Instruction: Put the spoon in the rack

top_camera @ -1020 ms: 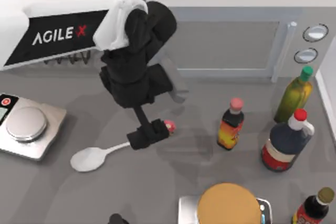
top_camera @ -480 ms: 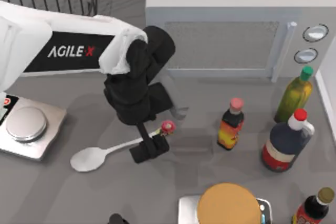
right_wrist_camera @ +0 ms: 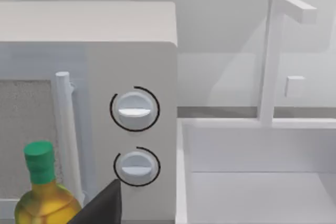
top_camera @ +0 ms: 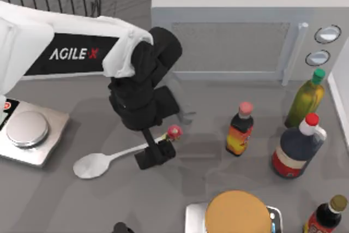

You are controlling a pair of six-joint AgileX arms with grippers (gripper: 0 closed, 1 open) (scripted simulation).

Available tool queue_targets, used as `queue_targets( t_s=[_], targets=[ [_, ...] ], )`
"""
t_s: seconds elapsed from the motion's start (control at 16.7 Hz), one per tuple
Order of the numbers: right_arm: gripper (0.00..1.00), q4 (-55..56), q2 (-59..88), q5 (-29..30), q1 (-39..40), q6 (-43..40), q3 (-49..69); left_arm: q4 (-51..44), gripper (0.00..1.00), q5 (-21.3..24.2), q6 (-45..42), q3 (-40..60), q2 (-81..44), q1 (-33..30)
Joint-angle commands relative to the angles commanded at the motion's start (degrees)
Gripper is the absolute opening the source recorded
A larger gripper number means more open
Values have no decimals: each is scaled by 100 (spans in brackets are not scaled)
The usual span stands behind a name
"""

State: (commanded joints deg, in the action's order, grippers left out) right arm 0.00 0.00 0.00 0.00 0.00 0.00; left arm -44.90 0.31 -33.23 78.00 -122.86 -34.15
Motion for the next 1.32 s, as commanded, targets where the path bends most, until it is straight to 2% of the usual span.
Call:
queue_targets(
  t_s=[0.36, 0.84, 1.02, 1.32],
  targets=[
    [100, 0, 0, 0, 0, 0, 0, 0, 2, 0, 0, 0, 0, 0],
    [100, 0, 0, 0, 0, 0, 0, 0, 0, 0, 0, 0, 0, 0],
    [100, 0, 0, 0, 0, 0, 0, -292, 0, 101, 21, 148, 298, -10],
    [100, 0, 0, 0, 0, 0, 0, -1557, 0, 99, 14, 1342, 344, -32]
  ],
)
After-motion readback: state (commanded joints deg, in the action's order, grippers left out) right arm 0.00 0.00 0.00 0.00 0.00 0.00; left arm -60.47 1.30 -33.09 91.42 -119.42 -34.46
